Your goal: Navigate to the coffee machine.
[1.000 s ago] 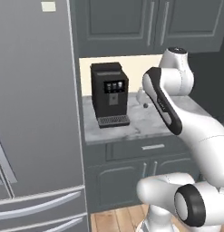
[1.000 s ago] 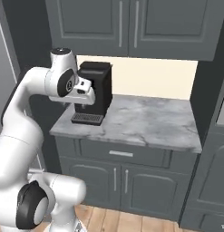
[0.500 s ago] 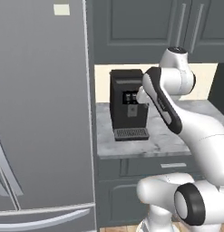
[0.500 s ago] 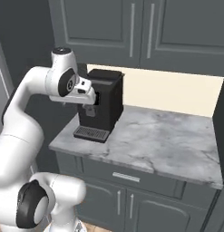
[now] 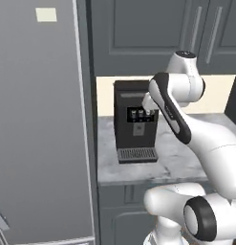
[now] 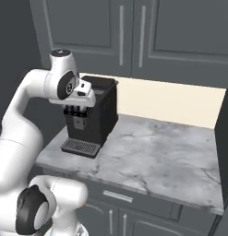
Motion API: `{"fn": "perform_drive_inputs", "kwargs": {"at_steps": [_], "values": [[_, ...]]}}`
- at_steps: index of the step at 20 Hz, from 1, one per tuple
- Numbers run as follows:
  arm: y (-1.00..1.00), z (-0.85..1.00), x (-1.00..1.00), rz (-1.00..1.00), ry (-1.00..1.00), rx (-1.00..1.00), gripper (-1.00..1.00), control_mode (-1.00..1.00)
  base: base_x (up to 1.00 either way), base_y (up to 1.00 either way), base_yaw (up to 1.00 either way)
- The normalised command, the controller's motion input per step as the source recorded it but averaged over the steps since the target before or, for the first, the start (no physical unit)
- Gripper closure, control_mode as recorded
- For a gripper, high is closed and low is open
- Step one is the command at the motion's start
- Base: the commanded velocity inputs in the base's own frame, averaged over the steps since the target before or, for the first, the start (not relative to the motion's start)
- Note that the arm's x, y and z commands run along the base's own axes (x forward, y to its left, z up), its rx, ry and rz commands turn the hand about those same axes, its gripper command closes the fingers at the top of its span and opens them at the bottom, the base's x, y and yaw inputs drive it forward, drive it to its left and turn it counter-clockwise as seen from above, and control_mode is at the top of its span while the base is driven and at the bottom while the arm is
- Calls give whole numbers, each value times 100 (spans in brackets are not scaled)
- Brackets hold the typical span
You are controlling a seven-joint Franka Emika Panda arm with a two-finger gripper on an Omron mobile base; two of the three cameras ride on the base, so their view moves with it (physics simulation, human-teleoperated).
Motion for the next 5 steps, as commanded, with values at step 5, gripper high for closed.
{"fn": "perform_drive_inputs", "kwargs": {"at_steps": [5], "values": [[0, 0, 0, 0, 0, 0, -100, 100, 28, -10, 0]]}}
